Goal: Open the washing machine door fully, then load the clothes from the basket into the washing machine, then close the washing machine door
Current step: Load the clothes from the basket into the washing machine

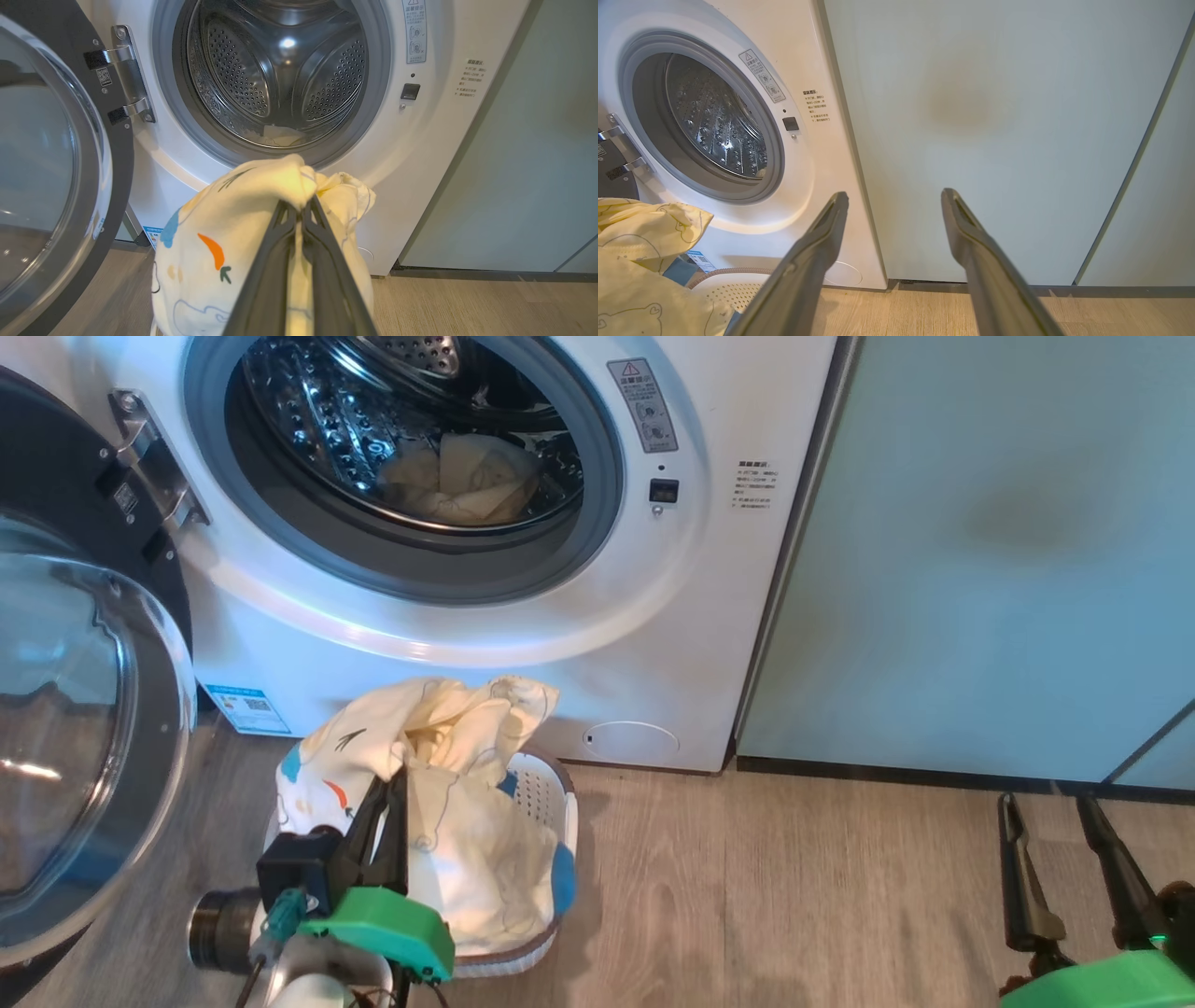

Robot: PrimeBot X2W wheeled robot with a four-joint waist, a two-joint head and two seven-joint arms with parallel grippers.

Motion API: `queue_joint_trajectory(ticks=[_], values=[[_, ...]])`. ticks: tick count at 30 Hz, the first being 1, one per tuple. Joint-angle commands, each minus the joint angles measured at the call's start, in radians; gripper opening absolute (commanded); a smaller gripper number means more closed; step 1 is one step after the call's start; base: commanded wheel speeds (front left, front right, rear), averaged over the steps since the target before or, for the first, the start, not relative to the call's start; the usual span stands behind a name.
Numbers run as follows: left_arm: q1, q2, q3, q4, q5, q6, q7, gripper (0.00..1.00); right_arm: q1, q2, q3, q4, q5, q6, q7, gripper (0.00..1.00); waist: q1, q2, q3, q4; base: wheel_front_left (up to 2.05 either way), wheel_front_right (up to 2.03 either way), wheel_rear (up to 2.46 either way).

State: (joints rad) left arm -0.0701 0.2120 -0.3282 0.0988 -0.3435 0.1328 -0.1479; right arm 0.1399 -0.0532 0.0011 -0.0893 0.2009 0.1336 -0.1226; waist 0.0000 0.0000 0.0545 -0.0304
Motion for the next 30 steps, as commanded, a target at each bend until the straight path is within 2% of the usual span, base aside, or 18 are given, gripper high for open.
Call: queue_joint_trajectory(ticks=[1, 19, 30], values=[[-0.031, 0.026, 0.037, -0.039, 0.001, 0.005, -0.001, 0.0, -0.013, -0.005, 0.018, -0.037, -0.011, -0.003, 0.004, 1.0, 0.0, 0.0, 0.001, 0.0, 0.0, 0.0, 0.0], [-0.071, 0.02, 0.039, -0.018, -0.021, 0.008, -0.012, 0.0, -0.022, -0.001, 0.025, -0.035, -0.005, -0.003, -0.001, 1.0, 0.0, 0.0, 0.034, -0.014, 0.0, 0.0, 0.0], [-0.2, 0.041, 0.082, 0.038, -0.039, 0.005, -0.021, 0.0, -0.069, 0.0, 0.032, -0.026, 0.015, -0.003, -0.026, 1.0, 0.0, 0.0, 0.158, -0.062, 0.0, 0.0, 0.0]])
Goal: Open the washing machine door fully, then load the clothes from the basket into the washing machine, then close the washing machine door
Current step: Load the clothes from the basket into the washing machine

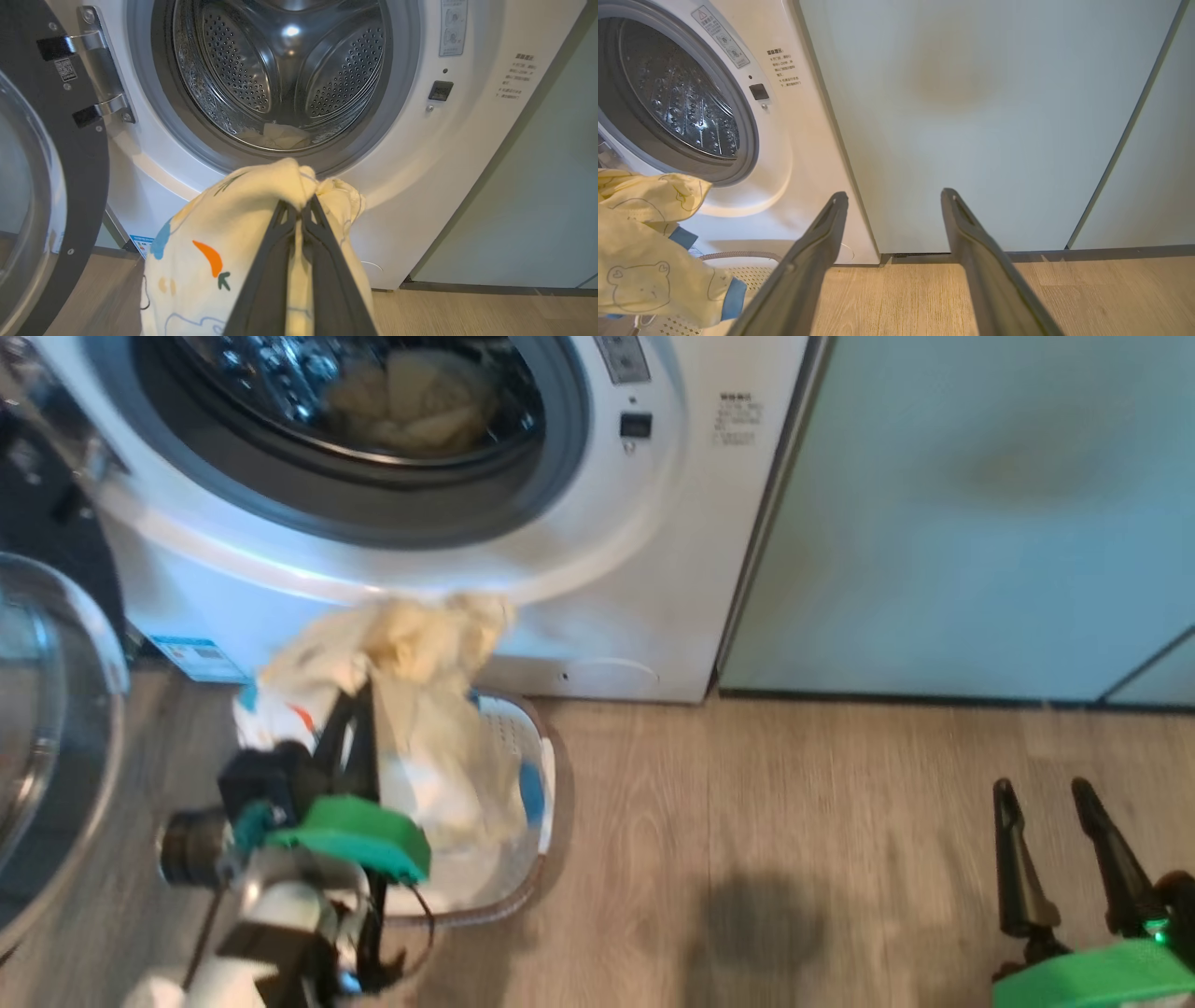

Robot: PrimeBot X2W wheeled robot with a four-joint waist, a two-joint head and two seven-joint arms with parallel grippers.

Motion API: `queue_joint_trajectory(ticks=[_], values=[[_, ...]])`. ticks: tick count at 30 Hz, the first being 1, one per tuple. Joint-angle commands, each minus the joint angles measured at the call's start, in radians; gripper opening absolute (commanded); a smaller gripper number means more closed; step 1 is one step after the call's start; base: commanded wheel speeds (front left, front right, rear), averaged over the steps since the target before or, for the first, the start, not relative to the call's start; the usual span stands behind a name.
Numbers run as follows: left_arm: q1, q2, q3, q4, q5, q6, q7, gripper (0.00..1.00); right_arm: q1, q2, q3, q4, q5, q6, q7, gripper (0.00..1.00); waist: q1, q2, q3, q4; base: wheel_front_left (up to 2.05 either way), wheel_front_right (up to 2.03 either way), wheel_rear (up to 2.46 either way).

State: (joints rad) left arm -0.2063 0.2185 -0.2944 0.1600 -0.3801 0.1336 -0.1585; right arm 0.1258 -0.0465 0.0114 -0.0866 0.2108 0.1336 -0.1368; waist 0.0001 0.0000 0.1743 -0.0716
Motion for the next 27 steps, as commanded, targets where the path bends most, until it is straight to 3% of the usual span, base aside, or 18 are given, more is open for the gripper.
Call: queue_joint_trajectory(ticks=[1, 14, 27], values=[[-0.081, 0.038, 0.055, -0.016, -0.005, 0.003, -0.01, 0.0, -0.061, -0.006, 0.023, -0.026, 0.008, -0.003, -0.016, 1.0, -0.0001, 0.0, 0.055, -0.027, 0.0, 0.0, 0.0], [-0.35, 0.088, 0.106, 0.071, -0.024, -0.002, 0.06, 0.0, -0.155, -0.005, 0.038, 0.019, 0.049, -0.003, -0.076, 1.0, -0.0001, 0.0, 0.237, -0.081, 0.0, 0.0, 0.0], [-0.685, 0.244, 0.147, 0.137, -0.016, -0.033, 0.25, 0.0, -0.277, -0.004, 0.08, 0.099, 0.118, -0.003, -0.122, 1.0, -0.0001, 0.0, 0.414, -0.165, 0.0, 0.0, 0.0]])
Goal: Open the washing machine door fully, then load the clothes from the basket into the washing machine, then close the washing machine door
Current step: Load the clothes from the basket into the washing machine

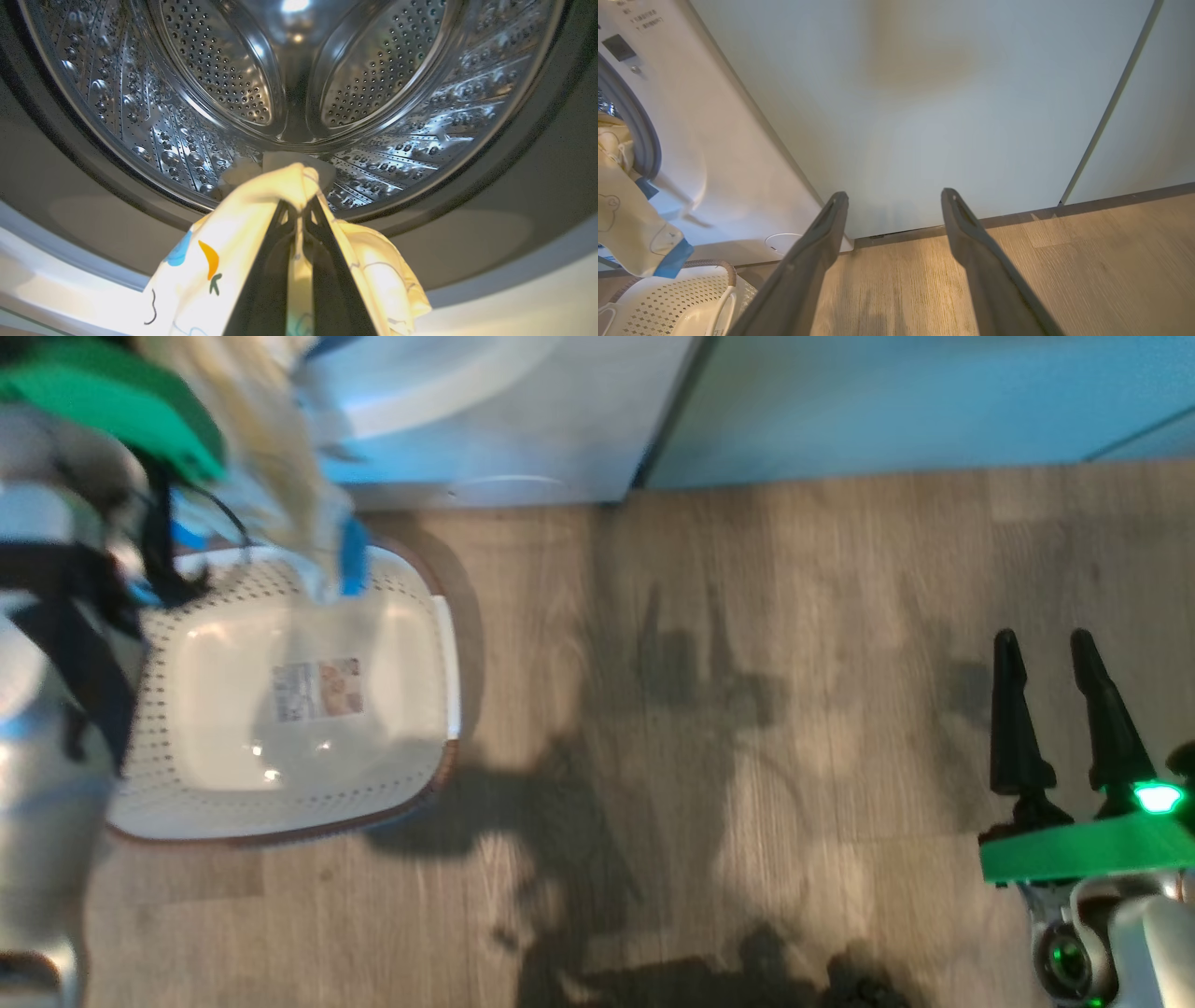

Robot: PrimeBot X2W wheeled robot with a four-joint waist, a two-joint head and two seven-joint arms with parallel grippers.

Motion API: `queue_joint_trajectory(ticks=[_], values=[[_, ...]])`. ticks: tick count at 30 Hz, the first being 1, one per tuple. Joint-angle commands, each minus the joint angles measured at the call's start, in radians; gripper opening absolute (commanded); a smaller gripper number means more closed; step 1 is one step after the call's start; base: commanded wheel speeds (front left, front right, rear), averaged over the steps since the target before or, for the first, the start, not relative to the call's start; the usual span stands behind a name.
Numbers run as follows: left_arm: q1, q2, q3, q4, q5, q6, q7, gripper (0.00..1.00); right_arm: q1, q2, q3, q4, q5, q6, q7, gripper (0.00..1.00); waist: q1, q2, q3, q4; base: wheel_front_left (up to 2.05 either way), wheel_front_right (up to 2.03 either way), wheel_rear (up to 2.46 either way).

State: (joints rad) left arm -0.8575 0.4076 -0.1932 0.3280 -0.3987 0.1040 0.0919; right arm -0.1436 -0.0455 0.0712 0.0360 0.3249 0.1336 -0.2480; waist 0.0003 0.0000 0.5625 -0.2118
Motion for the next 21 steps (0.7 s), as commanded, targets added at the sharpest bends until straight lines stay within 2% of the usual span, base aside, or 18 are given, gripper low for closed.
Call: queue_joint_trajectory(ticks=[1, 11, 16, 21], values=[[-0.057, 0.063, 0.049, -0.027, -0.001, -0.007, 0.016, 0.0, -0.015, -0.005, 0.024, -0.017, 0.012, -0.003, -0.012, 1.0, -0.0003, 0.0, 0.034, -0.03, 0.0, 0.0, 0.0], [-0.28, 0.166, 0.051, 0.069, 0.022, -0.04, 0.109, 0.0, -0.064, -0.005, 0.051, -0.011, 0.073, -0.003, -0.014, 1.0, -0.0003, 0.0, 0.104, -0.091, 0.0, 0.0, 0.0], [-0.397, 0.207, 0.034, 0.097, 0.071, -0.056, 0.055, 0.0, -0.072, -0.005, 0.061, -0.008, 0.089, -0.003, -0.014, 1.0, -0.0003, 0.0, 0.13, -0.115, 0.0, 0.0, 0.0], [-0.504, 0.213, 0.011, 0.136, 0.113, -0.067, -0.036, 0.0, -0.082, -0.005, 0.074, -0.004, 0.1, -0.003, -0.014, 1.0, -0.0003, 0.0, 0.149, -0.13, 0.0, 0.0, 0.0]])
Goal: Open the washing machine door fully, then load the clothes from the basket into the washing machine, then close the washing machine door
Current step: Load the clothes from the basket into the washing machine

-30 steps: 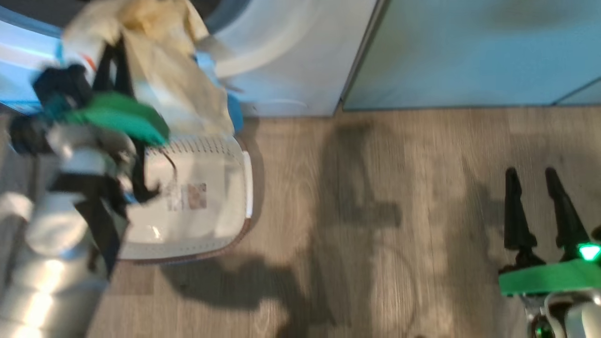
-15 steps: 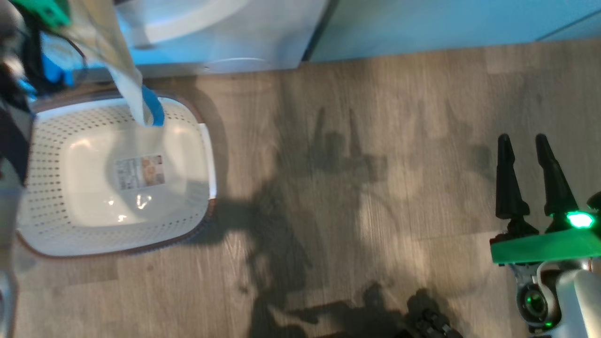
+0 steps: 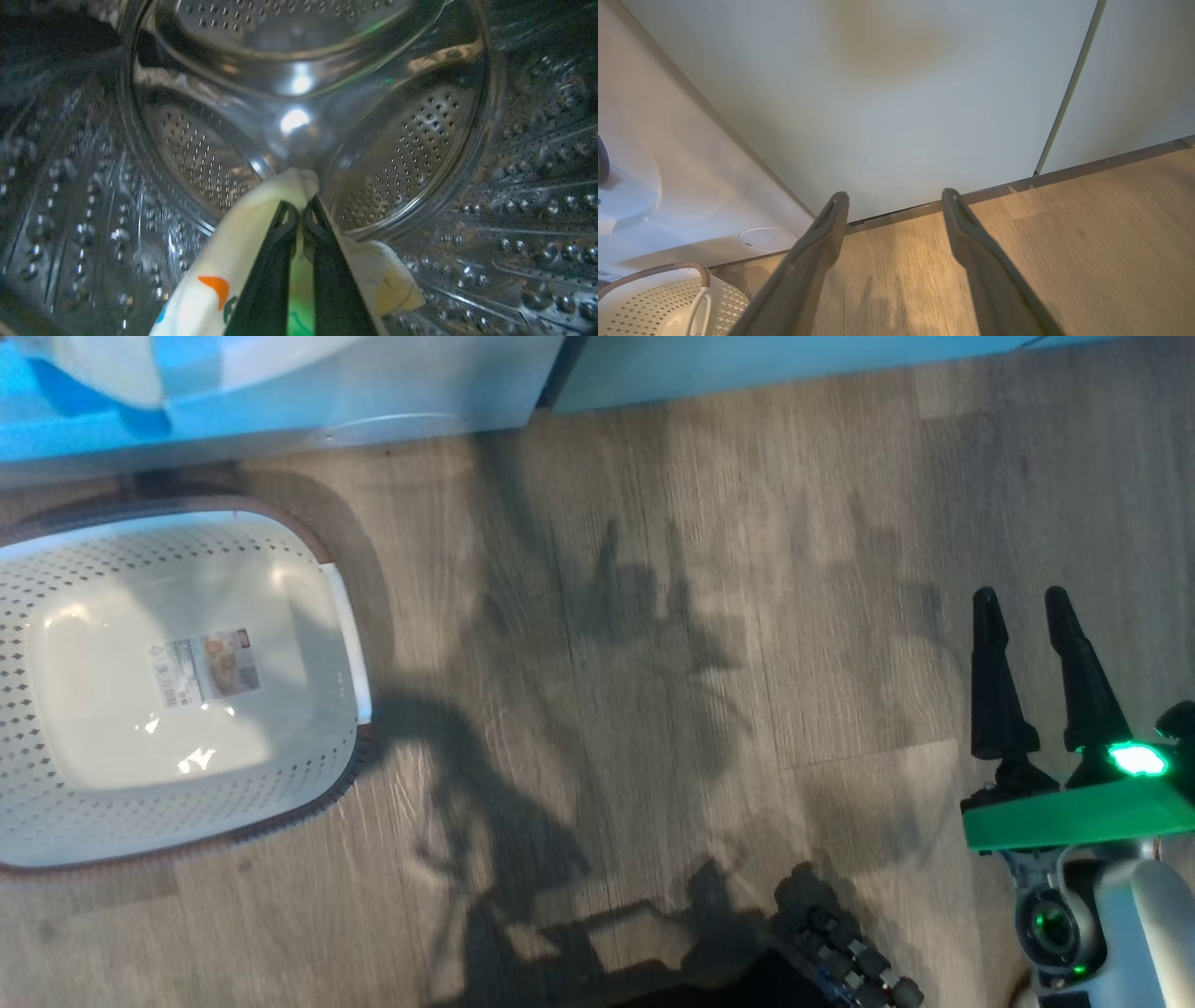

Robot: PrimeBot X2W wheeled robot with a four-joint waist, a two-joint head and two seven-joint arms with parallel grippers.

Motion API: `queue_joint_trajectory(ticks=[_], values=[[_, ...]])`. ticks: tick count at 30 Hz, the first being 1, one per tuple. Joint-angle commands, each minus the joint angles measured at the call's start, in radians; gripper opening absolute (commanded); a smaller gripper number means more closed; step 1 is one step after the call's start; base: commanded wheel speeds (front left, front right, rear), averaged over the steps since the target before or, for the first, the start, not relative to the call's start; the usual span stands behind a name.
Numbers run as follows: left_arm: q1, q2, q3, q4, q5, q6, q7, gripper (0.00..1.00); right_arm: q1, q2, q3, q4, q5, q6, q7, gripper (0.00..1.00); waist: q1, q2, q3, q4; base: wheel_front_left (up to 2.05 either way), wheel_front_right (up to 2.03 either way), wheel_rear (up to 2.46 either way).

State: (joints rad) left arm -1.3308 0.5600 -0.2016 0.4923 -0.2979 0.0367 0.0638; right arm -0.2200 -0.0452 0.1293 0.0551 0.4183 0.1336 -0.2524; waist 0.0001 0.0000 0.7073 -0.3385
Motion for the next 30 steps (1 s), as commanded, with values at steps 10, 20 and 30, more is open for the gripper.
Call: queue_joint_trajectory(ticks=[10, 20, 30], values=[[-0.19, 0.044, -0.017, 0.13, 0.066, 0.007, -0.15, 0.0, -0.024, -0.005, 0.034, -0.021, 0.023, -0.003, -0.009, 1.0, -0.0001, 0.0, 0.036, -0.018, 0.0, 0.0, 0.0], [-0.204, -0.009, 0.011, 0.285, -0.028, -0.025, -0.094, 1.0, -0.034, -0.005, 0.037, -0.014, 0.022, -0.003, -0.009, 1.0, -0.0001, 0.0, 0.041, -0.011, 0.0, 0.0, 0.0], [-0.164, -0.039, 0.015, 0.314, -0.065, -0.027, -0.118, 1.0, -0.04, -0.005, 0.029, -0.01, 0.008, -0.003, -0.009, 1.0, -0.0001, 0.0, 0.027, 0.017, 0.0, 0.0, 0.0]])
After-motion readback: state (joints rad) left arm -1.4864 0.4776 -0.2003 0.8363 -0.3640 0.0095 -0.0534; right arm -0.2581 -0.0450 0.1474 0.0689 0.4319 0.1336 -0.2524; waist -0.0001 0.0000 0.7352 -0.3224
